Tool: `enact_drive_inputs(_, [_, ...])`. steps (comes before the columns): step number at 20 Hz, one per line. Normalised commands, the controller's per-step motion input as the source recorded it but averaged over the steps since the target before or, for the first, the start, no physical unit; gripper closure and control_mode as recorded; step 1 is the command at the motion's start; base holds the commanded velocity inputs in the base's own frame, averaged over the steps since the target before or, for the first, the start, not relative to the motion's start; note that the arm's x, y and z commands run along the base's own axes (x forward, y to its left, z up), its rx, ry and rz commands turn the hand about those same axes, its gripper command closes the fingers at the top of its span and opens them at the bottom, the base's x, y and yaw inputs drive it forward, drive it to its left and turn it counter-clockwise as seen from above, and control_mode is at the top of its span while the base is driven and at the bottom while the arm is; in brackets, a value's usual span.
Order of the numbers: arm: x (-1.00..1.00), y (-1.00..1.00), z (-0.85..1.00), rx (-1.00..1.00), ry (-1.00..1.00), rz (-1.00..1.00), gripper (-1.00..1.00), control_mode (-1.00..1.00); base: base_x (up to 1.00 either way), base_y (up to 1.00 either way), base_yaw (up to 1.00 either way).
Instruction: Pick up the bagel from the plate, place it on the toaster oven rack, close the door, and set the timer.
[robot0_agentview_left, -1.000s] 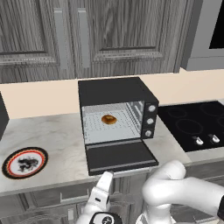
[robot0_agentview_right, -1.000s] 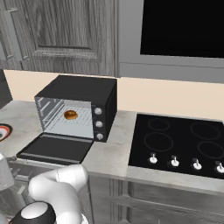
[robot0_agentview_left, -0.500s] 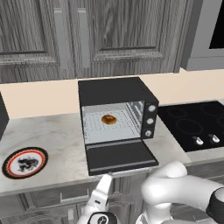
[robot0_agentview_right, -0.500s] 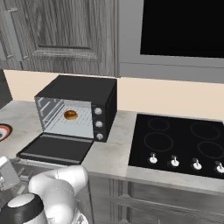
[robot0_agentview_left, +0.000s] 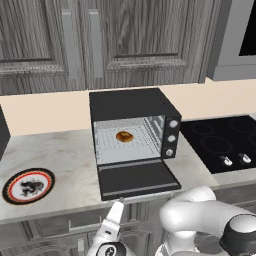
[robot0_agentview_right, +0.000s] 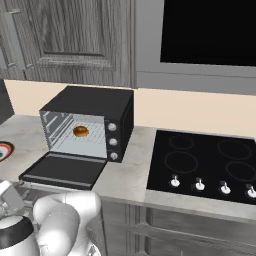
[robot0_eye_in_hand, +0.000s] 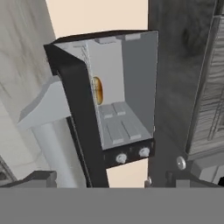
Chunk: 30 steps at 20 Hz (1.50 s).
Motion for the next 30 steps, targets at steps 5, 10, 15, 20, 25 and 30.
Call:
enact_drive_inputs(5, [0.16, 0.17, -0.22, 0.0, -0.09, 0.0, -1.0, -1.0, 0.0, 0.0, 0.0])
enact_drive_inputs(10, [0.09, 0.02, -0.12, 0.0, -0.05, 0.0, -1.0, -1.0, 0.0, 0.0, 0.0])
enact_drive_inputs(15, [0.04, 0.0, -0.01, 0.0, 0.0, 0.0, -1.0, -1.0, 0.0, 0.0, 0.0])
enact_drive_inputs(20, [0.07, 0.0, 0.0, 0.0, 0.02, 0.0, -1.0, -1.0, 0.0, 0.0, 0.0])
enact_drive_inputs(25, [0.06, -0.04, 0.08, 0.0, 0.07, 0.0, -1.0, -1.0, 0.0, 0.0, 0.0])
enact_drive_inputs(30, [0.05, -0.19, 0.25, 0.0, 0.12, 0.0, -1.0, -1.0, 0.0, 0.0, 0.0])
